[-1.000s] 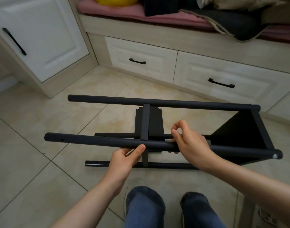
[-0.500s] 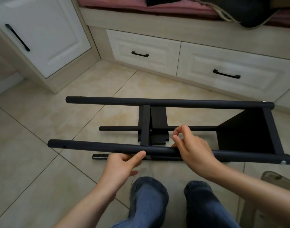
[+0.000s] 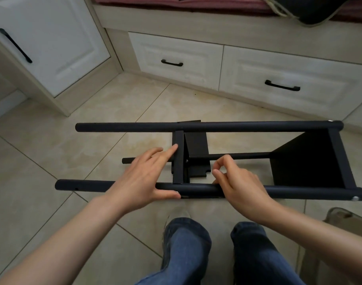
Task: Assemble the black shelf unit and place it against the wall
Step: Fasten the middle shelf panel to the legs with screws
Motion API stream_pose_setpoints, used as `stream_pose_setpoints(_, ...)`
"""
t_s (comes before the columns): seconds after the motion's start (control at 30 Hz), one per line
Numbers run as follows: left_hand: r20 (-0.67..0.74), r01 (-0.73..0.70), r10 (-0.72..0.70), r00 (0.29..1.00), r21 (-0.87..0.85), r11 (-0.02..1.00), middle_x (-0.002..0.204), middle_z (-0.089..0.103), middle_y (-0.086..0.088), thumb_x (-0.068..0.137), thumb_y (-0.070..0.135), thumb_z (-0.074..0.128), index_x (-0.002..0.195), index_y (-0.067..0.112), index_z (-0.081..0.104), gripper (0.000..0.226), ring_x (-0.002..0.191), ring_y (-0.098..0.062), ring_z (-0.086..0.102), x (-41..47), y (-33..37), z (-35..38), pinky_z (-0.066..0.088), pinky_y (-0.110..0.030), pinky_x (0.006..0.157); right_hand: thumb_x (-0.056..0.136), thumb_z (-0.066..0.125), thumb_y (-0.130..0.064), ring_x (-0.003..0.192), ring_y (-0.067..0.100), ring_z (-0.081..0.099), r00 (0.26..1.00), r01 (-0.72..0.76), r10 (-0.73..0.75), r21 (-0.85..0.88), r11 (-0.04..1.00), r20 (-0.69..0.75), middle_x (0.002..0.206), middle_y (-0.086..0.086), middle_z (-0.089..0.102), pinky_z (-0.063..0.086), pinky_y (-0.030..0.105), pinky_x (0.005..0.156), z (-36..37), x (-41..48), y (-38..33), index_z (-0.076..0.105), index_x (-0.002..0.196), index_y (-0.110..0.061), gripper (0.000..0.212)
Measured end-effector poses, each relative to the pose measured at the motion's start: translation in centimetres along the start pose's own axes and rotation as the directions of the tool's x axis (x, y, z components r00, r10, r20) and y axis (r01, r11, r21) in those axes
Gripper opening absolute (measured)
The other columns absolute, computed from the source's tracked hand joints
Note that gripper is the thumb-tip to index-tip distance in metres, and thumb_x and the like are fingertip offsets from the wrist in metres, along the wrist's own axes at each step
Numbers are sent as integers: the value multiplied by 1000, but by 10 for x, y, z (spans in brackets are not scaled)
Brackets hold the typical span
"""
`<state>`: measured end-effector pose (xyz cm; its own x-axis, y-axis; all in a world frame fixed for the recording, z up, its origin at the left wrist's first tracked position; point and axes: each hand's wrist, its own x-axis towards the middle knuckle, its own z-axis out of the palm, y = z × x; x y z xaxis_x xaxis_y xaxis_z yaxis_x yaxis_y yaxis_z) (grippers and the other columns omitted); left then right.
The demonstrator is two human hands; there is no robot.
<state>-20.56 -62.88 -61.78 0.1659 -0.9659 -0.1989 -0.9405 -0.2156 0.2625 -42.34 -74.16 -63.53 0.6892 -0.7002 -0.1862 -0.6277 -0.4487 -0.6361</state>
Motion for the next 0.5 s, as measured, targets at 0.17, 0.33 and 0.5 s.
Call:
stream_pose_setpoints(0.17,-46,-127,130,990,64,990,155,37,6,72,87,44,160,33,9,110,145,-10,22,8,-10,2,32,-35,119,103,40,-42,81,11,63,996,-40,39,8,999,77,85,-5,67,55,40,79,-4,8,-1,42,104,-34,8)
stream_pose_setpoints(0.33,-213,-292,323,922,166,942,159,35,-2,82,79,47,155,16,37,98,150,-21,27,12,-26,16,38,-44,115,99,56,-33,89,12,65,981,-90,78,65,994,175,91,-3,69,56,37,84,-10,23,-3,57,98,-26,8)
stream_pose_setpoints(0.5,-235,-389,377,896,-6,921,166,26,3,88,65,57,155,14,35,87,155,-17,14,9,-26,25,27,-38,122,94,64,-28,87,10,66,947,-116,93,59,991,309,91,-5,71,55,27,81,-15,40,-2,67,94,-22,6)
